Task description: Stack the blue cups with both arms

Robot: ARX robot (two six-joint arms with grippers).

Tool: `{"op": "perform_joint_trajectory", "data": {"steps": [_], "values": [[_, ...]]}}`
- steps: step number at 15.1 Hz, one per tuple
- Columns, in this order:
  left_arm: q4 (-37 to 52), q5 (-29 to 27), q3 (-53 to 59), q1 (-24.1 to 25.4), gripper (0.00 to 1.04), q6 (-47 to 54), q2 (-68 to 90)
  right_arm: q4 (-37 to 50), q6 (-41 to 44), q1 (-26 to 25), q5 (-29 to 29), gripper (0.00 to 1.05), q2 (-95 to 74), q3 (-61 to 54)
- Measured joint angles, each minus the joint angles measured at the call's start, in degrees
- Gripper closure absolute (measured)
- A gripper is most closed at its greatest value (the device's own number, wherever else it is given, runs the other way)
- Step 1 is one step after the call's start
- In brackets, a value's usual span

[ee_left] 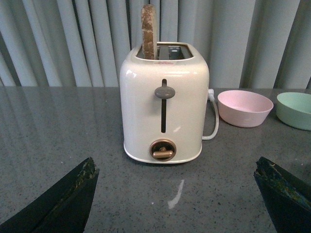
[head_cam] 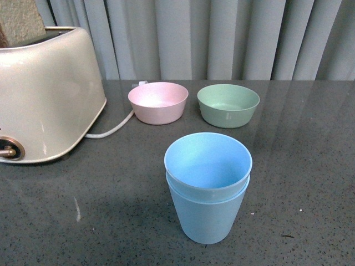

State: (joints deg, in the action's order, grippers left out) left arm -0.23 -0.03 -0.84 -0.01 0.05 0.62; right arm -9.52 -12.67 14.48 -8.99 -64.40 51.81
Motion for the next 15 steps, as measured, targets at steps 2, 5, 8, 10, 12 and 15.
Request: {"op": "perform_joint_trajectory", "data": {"steps": [2, 5, 8, 10, 12, 15], "values": [[0.0, 0.0, 0.0, 0.0, 0.07, 0.0, 0.0, 1.8, -1.4, -3.8, 1.5, 0.07, 6.7, -3.8], [0.0, 0.0, 0.0, 0.0, 0.07, 0.0, 0.0, 19.6, 5.1, -8.7, 12.5, 0.28, 20.0, -17.8], [0.0, 0.0, 0.0, 0.0, 0.07, 0.0, 0.0, 20.6, 10.6, -14.8, 9.4, 0.63, 33.4, -31.7], [0.0, 0.0, 0.0, 0.0, 0.07, 0.0, 0.0, 22.1, 11.5, -14.5, 9.0, 0.87, 35.8, -36.0], [0.0, 0.0, 0.0, 0.0, 0.07, 0.0, 0.0, 22.6, 11.8, -14.5, 9.0, 1.03, 38.0, -38.7], [0.0, 0.0, 0.0, 0.0, 0.07, 0.0, 0.0, 22.8, 12.1, -14.5, 9.0, 1.03, 39.8, -40.6]]}}
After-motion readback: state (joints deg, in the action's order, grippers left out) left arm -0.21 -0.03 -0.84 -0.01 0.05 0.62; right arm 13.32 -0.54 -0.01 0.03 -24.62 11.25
